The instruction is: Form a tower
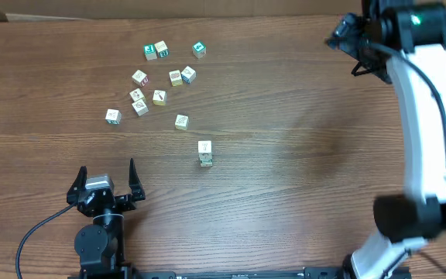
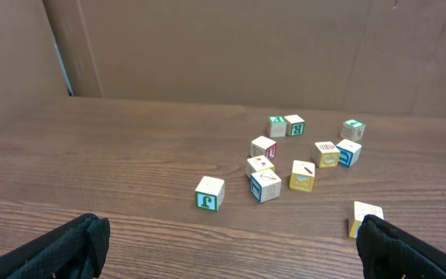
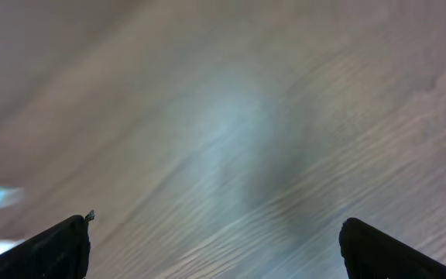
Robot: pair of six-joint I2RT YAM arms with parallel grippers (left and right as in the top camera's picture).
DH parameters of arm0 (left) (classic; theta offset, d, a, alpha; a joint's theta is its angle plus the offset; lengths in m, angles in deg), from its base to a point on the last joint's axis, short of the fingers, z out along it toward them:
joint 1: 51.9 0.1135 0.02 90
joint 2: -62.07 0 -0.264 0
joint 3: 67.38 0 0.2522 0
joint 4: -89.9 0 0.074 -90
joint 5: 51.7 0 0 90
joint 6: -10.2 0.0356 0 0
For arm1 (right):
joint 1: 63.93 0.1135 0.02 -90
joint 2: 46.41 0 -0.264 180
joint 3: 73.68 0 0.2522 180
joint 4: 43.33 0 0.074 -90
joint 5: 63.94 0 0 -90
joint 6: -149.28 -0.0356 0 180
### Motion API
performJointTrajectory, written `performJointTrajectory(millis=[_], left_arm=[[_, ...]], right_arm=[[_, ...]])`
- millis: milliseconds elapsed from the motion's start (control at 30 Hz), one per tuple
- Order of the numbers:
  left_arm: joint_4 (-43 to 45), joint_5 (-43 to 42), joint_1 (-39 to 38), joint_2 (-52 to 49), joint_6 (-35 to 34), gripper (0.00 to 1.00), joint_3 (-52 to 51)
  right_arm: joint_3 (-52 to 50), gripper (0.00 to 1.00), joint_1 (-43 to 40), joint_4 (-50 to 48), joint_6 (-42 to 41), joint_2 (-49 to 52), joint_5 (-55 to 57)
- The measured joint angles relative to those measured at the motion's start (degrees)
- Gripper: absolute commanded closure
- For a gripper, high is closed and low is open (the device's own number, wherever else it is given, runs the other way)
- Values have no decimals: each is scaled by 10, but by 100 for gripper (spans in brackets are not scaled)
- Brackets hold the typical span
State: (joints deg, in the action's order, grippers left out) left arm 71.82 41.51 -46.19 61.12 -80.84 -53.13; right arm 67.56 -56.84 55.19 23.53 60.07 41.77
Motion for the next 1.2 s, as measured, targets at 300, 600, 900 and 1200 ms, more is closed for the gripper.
performJointTrajectory(millis=[300,600,900,1200], left_arm=[[0,0,0,0,0,0,0],[0,0,0,0,0,1,0],[0,0,0,0,0,0,0],[0,0,0,0,0,1,0]], right_arm=[[3,0,60,4,0,-162,28],[0,0,62,12,11,-178,44],[-197,0,61,-294,163,-248,-64],[-577,0,61,-615,253,-407,-147]])
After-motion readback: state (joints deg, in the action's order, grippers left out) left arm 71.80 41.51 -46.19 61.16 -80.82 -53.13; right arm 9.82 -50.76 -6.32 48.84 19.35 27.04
